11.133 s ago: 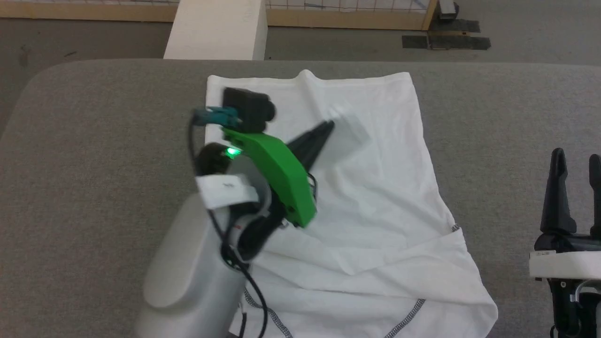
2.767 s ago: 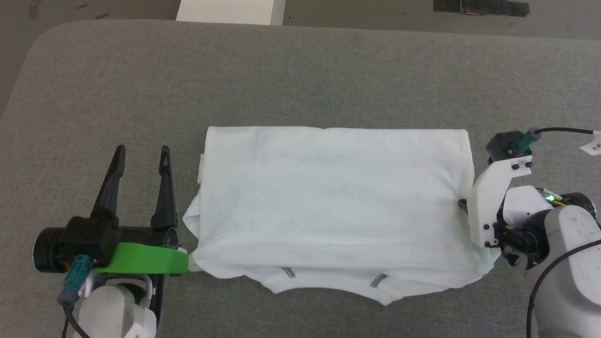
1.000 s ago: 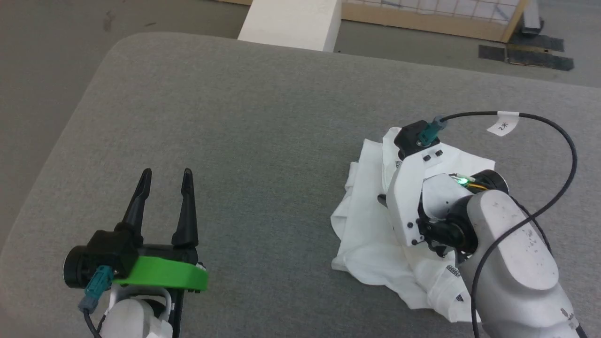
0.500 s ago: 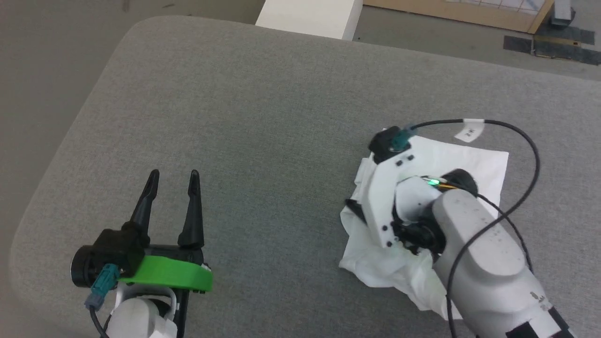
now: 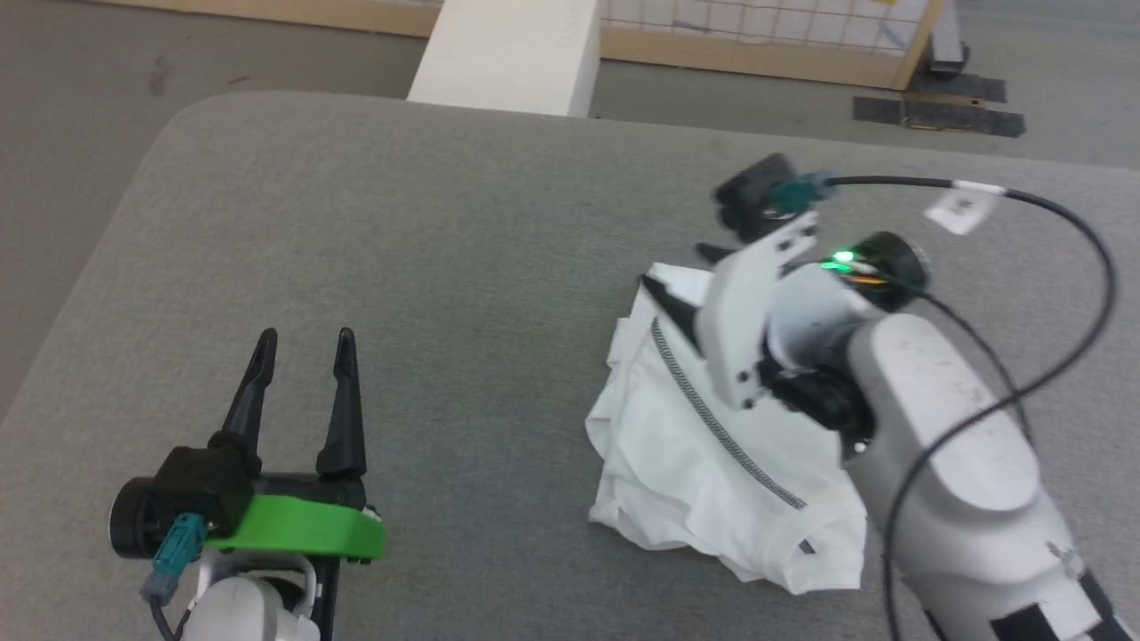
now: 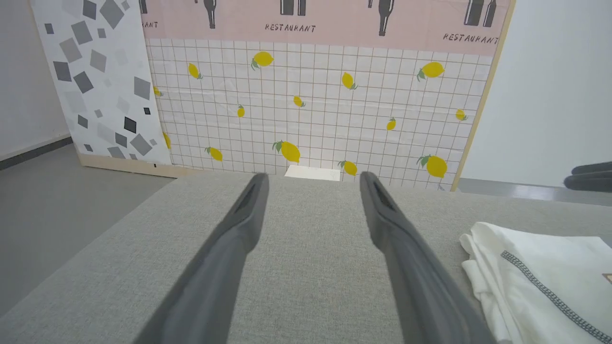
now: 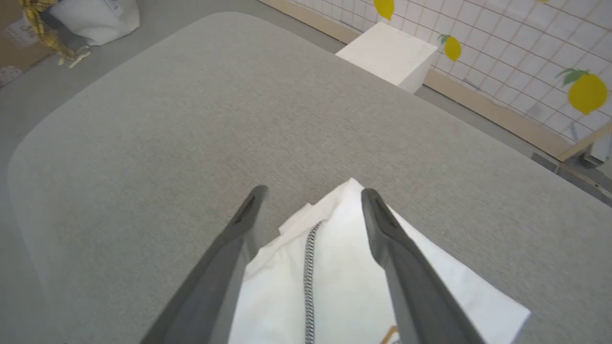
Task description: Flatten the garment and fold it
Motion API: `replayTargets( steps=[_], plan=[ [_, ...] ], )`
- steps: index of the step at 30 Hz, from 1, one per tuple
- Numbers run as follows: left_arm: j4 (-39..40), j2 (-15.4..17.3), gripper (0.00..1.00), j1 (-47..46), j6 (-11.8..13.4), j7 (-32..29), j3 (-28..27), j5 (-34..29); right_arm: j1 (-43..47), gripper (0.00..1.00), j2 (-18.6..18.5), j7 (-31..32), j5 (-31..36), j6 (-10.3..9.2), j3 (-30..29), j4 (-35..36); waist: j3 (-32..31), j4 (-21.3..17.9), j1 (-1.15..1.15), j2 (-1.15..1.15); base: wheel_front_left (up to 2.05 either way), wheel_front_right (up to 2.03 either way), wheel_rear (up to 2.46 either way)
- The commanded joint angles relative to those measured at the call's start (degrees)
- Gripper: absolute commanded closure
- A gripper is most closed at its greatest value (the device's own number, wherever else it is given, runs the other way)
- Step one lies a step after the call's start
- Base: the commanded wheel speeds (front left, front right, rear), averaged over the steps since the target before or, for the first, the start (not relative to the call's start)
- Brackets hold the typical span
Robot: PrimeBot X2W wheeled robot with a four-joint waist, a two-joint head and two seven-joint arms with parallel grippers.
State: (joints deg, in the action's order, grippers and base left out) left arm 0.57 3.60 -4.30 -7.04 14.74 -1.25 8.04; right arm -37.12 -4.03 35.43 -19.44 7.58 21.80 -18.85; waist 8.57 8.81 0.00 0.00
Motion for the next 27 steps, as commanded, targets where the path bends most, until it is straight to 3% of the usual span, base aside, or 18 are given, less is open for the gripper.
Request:
replayTargets(
  steps=[1, 9, 16, 27],
  plan=[
    [0.5, 0.2, 0.00, 0.8, 0.0, 0.3, -0.4, -0.7, 2.1, 0.00, -1.2, 0.5, 1.7, -0.09, -2.2, 1.2, -1.5, -3.1, 0.00, 0.00, 0.00, 0.00, 0.00],
    [1.1, 0.0, 0.00, 1.7, -0.1, 0.3, -0.8, -0.8, 14.3, 0.00, -3.0, 8.7, 10.0, -0.09, -14.9, 8.5, -1.0, -5.4, 0.00, 0.00, 0.00, 0.00, 0.00],
    [0.8, -0.1, 0.00, 0.8, -0.2, 0.3, 0.5, -0.7, 19.9, 0.00, -0.9, 11.6, 10.6, -0.09, -17.3, 9.3, 0.5, -4.2, 0.00, 0.00, 0.00, 0.00, 0.00],
    [0.0, -0.3, 0.00, -0.3, -0.3, 0.3, 1.1, -0.4, 19.1, 0.00, -1.2, 8.0, 12.4, -0.09, -17.0, 2.7, 2.8, -2.2, 0.00, 0.00, 0.00, 0.00, 0.00]
  ],
)
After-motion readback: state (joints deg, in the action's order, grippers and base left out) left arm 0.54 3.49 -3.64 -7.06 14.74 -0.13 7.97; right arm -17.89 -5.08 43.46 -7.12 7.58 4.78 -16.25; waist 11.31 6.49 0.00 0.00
